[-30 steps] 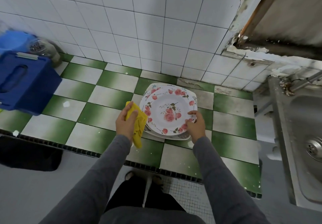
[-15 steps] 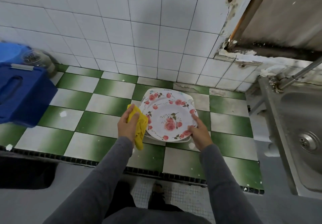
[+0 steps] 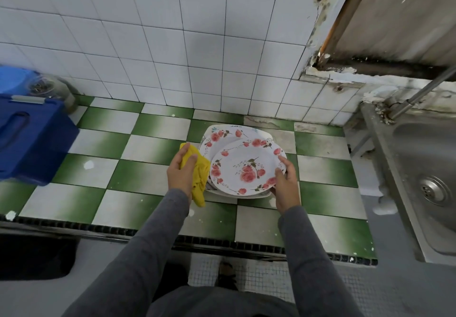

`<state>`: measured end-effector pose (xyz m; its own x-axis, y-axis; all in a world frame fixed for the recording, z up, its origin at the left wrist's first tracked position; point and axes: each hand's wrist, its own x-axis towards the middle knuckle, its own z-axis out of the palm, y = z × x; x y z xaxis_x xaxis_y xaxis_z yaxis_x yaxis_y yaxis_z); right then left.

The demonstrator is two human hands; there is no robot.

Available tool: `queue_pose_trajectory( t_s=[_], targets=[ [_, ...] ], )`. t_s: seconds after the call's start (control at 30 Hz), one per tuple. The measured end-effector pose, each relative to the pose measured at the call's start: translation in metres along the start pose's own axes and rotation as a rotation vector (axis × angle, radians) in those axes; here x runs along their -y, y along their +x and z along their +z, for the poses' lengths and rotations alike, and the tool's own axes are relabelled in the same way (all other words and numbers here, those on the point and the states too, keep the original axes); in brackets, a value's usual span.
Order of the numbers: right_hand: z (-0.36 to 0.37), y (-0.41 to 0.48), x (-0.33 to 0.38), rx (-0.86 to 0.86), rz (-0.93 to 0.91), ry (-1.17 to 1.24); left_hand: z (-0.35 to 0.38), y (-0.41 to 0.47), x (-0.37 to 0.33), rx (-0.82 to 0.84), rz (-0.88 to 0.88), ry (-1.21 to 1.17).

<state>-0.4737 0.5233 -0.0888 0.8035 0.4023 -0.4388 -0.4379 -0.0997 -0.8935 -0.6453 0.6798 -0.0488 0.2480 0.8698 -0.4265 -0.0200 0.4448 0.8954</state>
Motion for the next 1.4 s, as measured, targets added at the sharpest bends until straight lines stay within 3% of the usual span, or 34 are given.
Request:
queue_pose_trajectory(
  t_s=[0.5,0.9,1.4],
  targets=[
    [0.008,-0.002,-0.009,0.035,-0.002,-0.100,-0.002,0.002,-0.002,-0.014,0.010,0.010],
    [0.007,-0.013,0.021,-0.004,-0.092,0.138,0.003,-0.003,0.000,0.001,0.022,-0.005],
    [0.009,-0.023,0.069,0.086,-0.401,-0.188,0.014,-0.004,-0.007,0.023,0.062,-0.044]
  ],
)
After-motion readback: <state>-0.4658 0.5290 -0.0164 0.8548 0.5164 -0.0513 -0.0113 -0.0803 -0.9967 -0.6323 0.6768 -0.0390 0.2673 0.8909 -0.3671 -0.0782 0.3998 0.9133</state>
